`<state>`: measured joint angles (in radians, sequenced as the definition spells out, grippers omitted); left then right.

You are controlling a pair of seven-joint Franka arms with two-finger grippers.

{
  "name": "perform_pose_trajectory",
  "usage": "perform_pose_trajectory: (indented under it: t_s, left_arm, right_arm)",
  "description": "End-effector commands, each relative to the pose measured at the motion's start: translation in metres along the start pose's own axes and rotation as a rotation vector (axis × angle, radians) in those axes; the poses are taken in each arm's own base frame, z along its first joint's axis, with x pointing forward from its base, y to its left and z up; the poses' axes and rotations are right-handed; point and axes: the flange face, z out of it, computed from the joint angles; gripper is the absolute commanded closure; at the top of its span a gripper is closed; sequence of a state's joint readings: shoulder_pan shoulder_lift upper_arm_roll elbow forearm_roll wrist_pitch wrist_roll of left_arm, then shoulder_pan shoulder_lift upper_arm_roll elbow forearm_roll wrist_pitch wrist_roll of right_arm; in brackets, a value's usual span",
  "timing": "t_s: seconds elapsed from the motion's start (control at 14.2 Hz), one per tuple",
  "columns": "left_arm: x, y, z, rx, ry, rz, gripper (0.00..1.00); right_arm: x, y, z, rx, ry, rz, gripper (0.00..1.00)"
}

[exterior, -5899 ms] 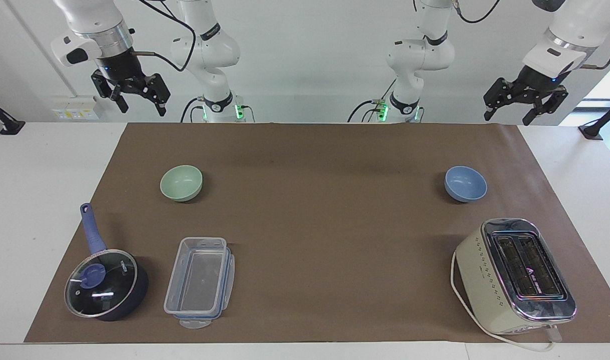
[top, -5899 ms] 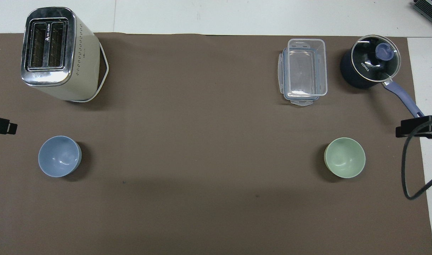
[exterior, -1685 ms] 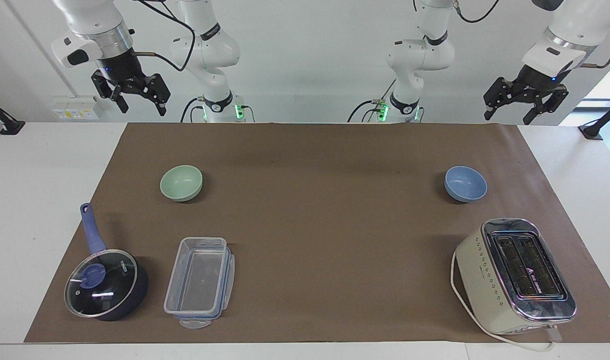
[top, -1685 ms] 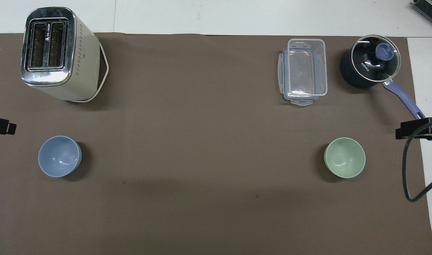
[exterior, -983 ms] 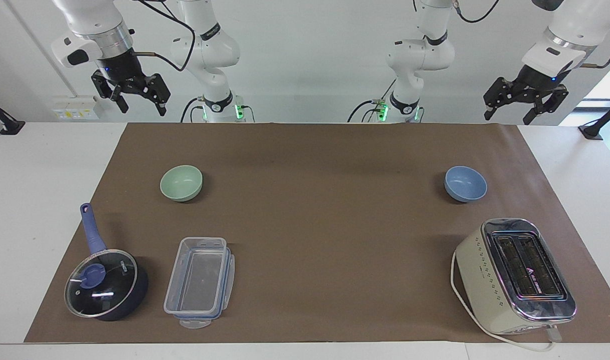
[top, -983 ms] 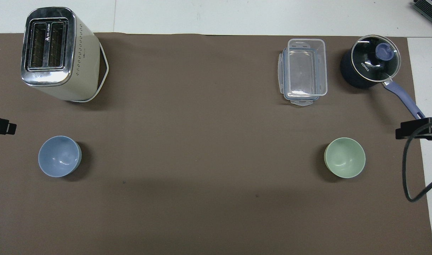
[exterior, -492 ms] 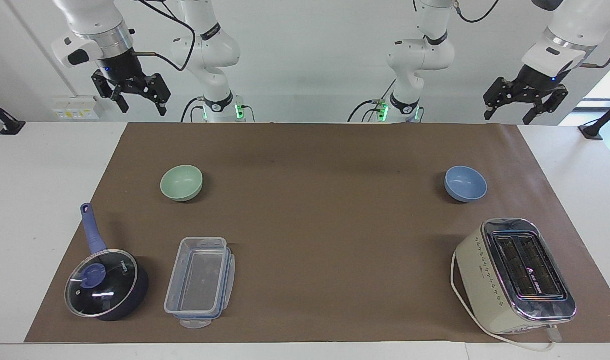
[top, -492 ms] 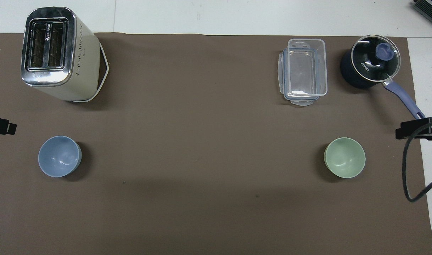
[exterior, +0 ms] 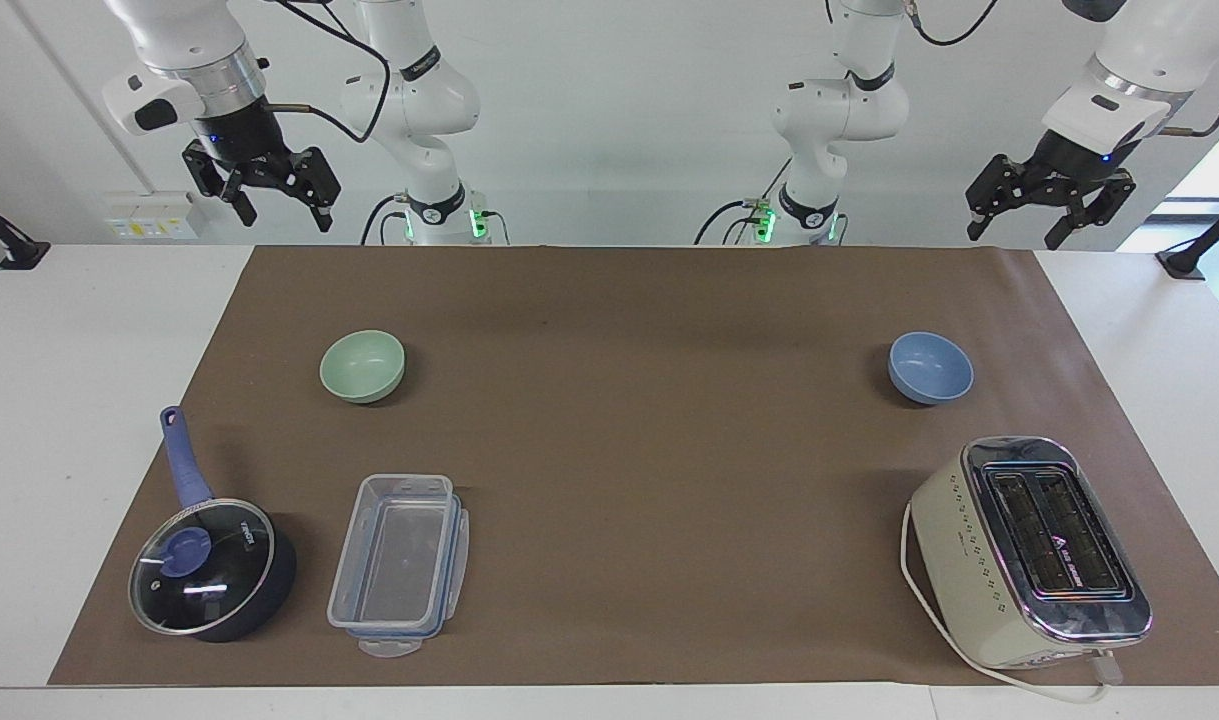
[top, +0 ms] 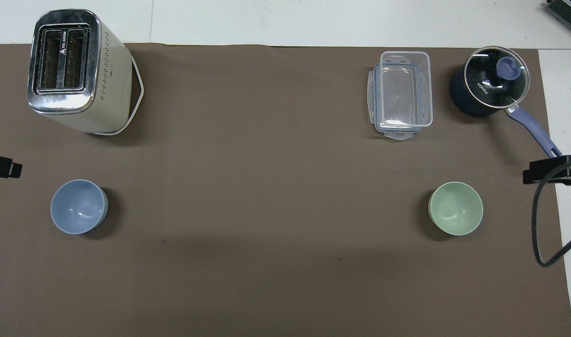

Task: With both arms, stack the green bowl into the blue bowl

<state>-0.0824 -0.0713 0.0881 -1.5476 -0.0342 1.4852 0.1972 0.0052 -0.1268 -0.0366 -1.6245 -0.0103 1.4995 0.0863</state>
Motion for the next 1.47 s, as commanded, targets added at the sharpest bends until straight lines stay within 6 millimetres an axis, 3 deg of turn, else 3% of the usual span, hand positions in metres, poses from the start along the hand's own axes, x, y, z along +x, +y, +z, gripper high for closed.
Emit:
perform_pose_trajectory:
  t_s: [0.0,0.42,0.77,1.05,1.4]
  left_arm:
    - [-0.007,-0.001,-0.001,0.01,0.0,-0.004,0.0]
    - [-0.015,-0.006,0.011,0.003,-0.012,-0.006,0.0]
    - [-0.025,-0.029,0.031,0.001,0.002,-0.037,0.0]
    - [-0.025,-0.057,0.079,0.004,0.018,-0.065,0.0]
    - [-0.039,-0.097,0.136,0.009,0.031,-0.06,0.0]
  right_arm:
    - [-0.004,0.004,-0.002,0.014,0.002,-0.017,0.0]
    - [-0.004,0.004,-0.002,0.014,0.002,-0.016,0.0]
    - [-0.004,0.004,-0.002,0.014,0.002,-0.016,0.0]
    - [-0.004,0.004,-0.002,0.014,0.002,-0.017,0.0]
    - [-0.004,0.004,-0.002,0.014,0.002,-0.017,0.0]
